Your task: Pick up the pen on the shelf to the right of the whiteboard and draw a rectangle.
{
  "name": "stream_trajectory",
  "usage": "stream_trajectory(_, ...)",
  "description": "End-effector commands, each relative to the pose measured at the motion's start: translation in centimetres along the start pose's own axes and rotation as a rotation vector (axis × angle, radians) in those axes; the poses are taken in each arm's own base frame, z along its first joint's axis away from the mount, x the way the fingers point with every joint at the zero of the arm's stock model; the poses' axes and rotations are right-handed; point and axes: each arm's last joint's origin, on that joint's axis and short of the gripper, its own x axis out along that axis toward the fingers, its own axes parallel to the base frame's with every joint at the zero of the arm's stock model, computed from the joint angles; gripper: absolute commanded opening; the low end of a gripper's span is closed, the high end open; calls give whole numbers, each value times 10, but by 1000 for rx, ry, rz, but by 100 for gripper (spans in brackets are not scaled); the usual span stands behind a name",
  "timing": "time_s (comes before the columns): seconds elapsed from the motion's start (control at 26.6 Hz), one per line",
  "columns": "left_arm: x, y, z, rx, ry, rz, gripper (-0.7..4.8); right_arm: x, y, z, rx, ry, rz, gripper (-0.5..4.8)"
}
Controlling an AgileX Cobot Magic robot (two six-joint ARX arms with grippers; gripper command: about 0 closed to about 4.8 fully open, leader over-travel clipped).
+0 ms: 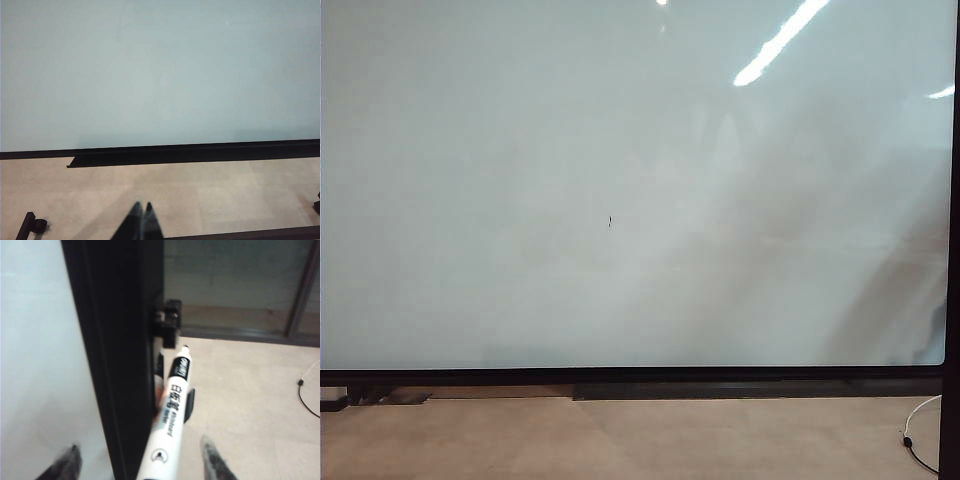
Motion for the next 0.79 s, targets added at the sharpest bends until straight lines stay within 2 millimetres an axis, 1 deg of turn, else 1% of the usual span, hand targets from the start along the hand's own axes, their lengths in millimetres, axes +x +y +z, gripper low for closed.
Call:
stream_trajectory(0.04,0,0,2,1,-12,-1,-5,4,-1,2,-13,-12,-13,305)
stream_trajectory(0.3,0,0,2,1,-12,-1,-5,10,-2,-1,-15,-22,-17,305)
stream_trajectory(0.45,0,0,2,1,-12,-1,-5,11,-3,1,-25,-33,-27,304)
stream_trajectory(0.6,0,0,2,1,-12,-1,-5,11,-3,3,-34,-45,-29,263)
stream_trajectory(0.79,0,0,2,1,-13,-1,-5,11,-3,4,-40,-54,-29,263)
